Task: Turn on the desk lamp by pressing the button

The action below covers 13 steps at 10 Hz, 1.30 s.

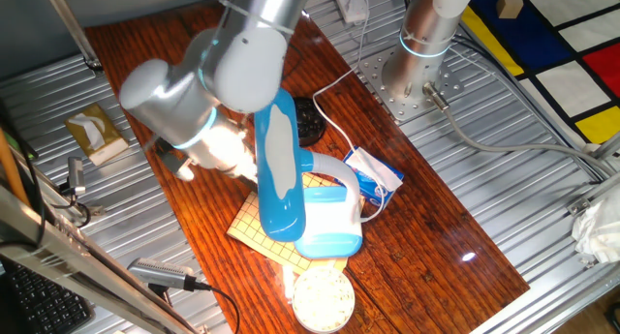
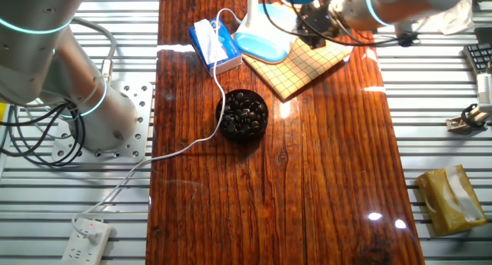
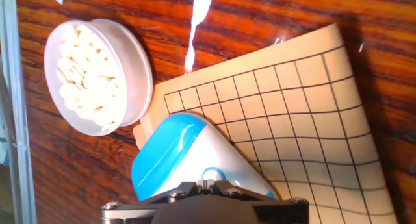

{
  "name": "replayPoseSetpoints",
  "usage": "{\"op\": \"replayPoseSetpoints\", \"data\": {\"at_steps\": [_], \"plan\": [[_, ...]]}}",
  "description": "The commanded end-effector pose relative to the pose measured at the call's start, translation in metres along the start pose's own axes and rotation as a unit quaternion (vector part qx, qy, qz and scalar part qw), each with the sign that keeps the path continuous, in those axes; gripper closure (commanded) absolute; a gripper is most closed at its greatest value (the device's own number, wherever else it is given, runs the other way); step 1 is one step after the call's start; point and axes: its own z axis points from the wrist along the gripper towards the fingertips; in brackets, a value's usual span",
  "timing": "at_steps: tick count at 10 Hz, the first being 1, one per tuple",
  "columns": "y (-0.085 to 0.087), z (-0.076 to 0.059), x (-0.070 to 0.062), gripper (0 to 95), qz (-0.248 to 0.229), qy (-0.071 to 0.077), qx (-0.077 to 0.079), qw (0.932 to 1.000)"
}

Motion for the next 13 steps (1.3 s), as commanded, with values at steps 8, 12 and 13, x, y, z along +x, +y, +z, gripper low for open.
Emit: {"op": "replayPoseSetpoints", "data": {"at_steps": [8, 12, 13], "plan": [[-0.075, -0.082, -0.014, 95.0, 0.045, -0.015, 0.113, 0.9924], [-0.078, -0.096, -0.016, 95.0, 0.055, -0.017, 0.183, 0.9815], [-0.079, -0.100, -0.015, 95.0, 0.057, -0.018, 0.185, 0.9809]]}}
